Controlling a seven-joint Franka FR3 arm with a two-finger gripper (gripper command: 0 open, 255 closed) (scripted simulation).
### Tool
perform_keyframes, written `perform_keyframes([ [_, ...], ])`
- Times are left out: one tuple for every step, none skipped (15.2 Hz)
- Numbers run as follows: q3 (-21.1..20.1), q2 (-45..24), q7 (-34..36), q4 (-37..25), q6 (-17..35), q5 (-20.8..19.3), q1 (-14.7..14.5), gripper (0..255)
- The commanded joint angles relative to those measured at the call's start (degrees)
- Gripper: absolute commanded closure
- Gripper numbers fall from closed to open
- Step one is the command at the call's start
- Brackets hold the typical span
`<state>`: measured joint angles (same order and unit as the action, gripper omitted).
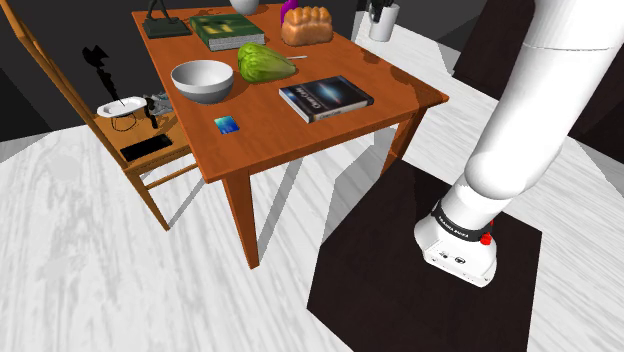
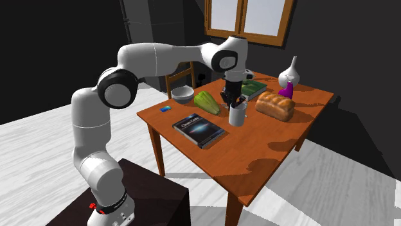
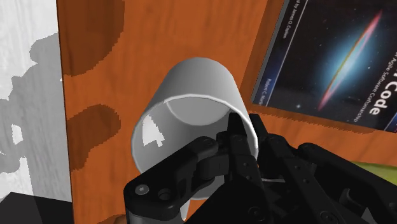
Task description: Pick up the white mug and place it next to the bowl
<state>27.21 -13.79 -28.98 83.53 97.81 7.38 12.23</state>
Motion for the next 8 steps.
perform_keyframes([
  [0.1,0.1,0.0,-0.9,-1.0,0.0,0.1,255],
  [-0.4,1.1,1.4,0.4,-0.5,-0.6,-1.0,255],
  [-0.8,2.1,2.8,1.6,-0.2,-1.2,-2.1,255],
  [-1.2,3.1,4.3,2.8,0.2,-1.7,-3.1,255],
  [-1.7,3.9,5.7,3.8,0.5,-2.2,-4.1,255],
  [-2.2,4.7,7.2,4.7,0.8,-2.7,-5.1,255],
  [-2.8,5.5,8.6,5.6,1.0,-3.1,-6.0,255],
  [-3.3,6.1,10.0,6.3,1.2,-3.5,-6.9,255],
])
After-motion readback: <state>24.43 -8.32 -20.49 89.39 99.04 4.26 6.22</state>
